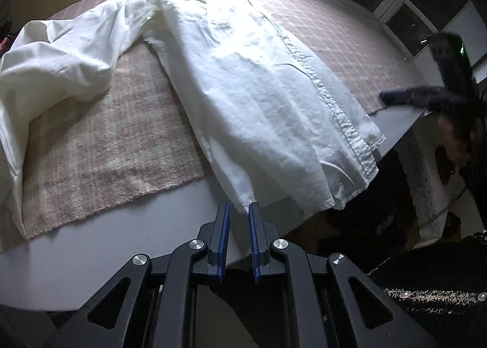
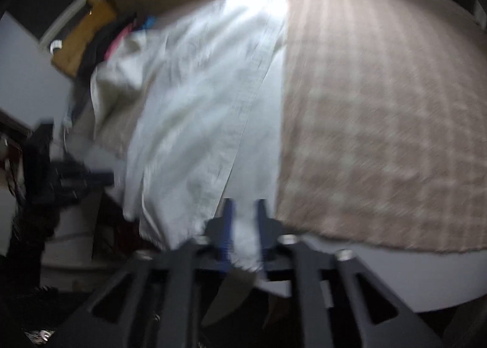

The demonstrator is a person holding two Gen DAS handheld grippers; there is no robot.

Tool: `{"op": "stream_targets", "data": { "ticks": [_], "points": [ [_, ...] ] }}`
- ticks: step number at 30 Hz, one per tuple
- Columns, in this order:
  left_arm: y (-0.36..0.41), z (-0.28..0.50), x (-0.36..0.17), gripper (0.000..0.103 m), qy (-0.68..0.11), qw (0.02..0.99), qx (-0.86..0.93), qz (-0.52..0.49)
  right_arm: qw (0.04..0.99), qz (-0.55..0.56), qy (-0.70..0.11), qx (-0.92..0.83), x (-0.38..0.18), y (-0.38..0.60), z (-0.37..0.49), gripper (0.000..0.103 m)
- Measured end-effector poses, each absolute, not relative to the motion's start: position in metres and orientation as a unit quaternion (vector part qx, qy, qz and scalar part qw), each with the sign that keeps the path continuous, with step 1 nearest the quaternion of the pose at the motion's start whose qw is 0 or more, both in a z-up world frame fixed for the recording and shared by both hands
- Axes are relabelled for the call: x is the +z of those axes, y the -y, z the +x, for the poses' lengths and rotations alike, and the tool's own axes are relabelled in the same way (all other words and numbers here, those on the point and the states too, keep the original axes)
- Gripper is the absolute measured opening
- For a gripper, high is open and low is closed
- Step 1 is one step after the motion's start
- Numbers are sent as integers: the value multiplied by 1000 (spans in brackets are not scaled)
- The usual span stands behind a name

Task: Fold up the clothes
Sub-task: 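Grasp the shirt hem with the left gripper while the right gripper holds the placket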

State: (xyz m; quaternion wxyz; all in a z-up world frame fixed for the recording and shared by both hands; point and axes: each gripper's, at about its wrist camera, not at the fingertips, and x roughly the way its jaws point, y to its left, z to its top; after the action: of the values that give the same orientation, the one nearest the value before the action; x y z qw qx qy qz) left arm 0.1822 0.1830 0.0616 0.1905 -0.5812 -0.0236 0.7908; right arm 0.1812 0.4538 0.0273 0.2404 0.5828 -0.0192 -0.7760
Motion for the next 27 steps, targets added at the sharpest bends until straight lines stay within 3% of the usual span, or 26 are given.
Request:
{"op": "stream_targets", "data": {
  "ticks": [14,15,16,21,25,27],
  "points": [
    [-202,173,44,18,5,207,779,-592,294,612,12,-734,-12,-400,194,30],
    [-202,173,44,16,6,207,779,-591,303,610,16,-732,-12,-398,194,26],
    [-202,174,43,15,7,208,780,-590,308,607,13,-732,-11,-395,194,1],
    [-200,180,46,15,2,206,782,-588,301,567,-3,-767,26,-407,191,2],
    [-199,191,56,15,3,201,788,-581,250,530,50,-808,66,-461,178,2],
    [-202,197,60,29,6,209,790,-576,246,547,63,-797,61,-479,171,2]
  ]
}}
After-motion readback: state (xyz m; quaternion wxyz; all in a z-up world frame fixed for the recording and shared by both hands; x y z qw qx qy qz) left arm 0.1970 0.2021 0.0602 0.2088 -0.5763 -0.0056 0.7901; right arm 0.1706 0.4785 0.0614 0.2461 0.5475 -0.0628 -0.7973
